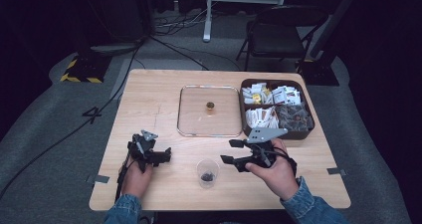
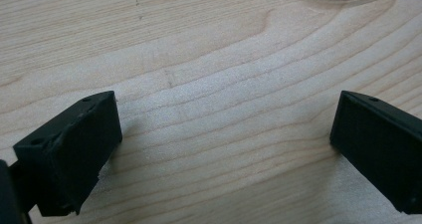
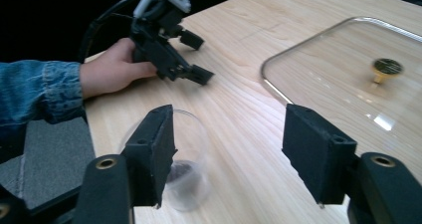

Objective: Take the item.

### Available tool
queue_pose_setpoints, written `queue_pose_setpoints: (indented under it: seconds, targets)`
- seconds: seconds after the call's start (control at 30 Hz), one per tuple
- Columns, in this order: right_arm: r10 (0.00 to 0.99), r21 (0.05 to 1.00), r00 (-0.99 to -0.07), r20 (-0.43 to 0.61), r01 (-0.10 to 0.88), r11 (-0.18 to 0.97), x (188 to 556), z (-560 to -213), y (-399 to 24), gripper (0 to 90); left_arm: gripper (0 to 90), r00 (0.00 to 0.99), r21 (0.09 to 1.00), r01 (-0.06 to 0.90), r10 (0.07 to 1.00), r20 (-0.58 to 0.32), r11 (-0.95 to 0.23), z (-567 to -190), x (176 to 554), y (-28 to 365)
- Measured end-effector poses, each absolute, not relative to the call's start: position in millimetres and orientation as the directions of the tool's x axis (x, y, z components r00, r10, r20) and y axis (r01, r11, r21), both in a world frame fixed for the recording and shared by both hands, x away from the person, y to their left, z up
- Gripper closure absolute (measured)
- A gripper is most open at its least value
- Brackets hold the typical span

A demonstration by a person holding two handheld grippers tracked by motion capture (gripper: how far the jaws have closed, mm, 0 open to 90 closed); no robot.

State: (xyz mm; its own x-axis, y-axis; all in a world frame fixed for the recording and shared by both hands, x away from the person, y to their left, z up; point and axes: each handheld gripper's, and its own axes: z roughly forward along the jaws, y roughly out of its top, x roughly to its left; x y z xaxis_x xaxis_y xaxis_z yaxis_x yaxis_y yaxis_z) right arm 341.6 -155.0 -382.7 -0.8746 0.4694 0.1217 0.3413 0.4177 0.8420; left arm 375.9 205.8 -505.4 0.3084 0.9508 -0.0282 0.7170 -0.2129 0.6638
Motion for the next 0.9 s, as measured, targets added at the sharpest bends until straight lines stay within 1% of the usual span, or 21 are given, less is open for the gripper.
queue_pose_setpoints:
  seconds: [0.13,0.33,0.5,0.63,0.7,0.73,0.9]
  targets:
    - [0.496,0.847,-0.862,0.102,0.337,0.411,346,-380,-175,32.3,0.1,0.311,0.664,0.716,0.95,-0.026,-0.216,-505,376,206]
    - [0.539,0.849,-0.835,0.109,0.36,0.386,354,-381,-206,28.0,0.1,0.31,0.663,0.717,0.95,-0.027,-0.215,-505,376,206]
    - [0.556,0.84,-0.825,0.102,0.37,0.396,358,-385,-228,24.8,0.1,0.309,0.664,0.716,0.951,-0.026,-0.214,-505,376,206]
    - [0.564,0.838,-0.82,0.094,0.371,0.4,360,-392,-245,23.9,0.1,0.303,0.663,0.718,0.952,-0.027,-0.21,-505,376,206]
    - [0.573,0.849,-0.81,0.127,0.387,0.359,361,-397,-253,24.2,0.1,0.304,0.664,0.718,0.952,-0.028,-0.21,-505,376,206]
    - [0.572,0.845,-0.809,0.132,0.394,0.362,363,-400,-255,23.1,0.1,0.303,0.664,0.718,0.952,-0.028,-0.209,-505,376,206]
    - [0.577,0.831,-0.805,0.135,0.409,0.376,367,-412,-264,23.4,0.1,0.304,0.663,0.718,0.952,-0.026,-0.211,-505,376,206]
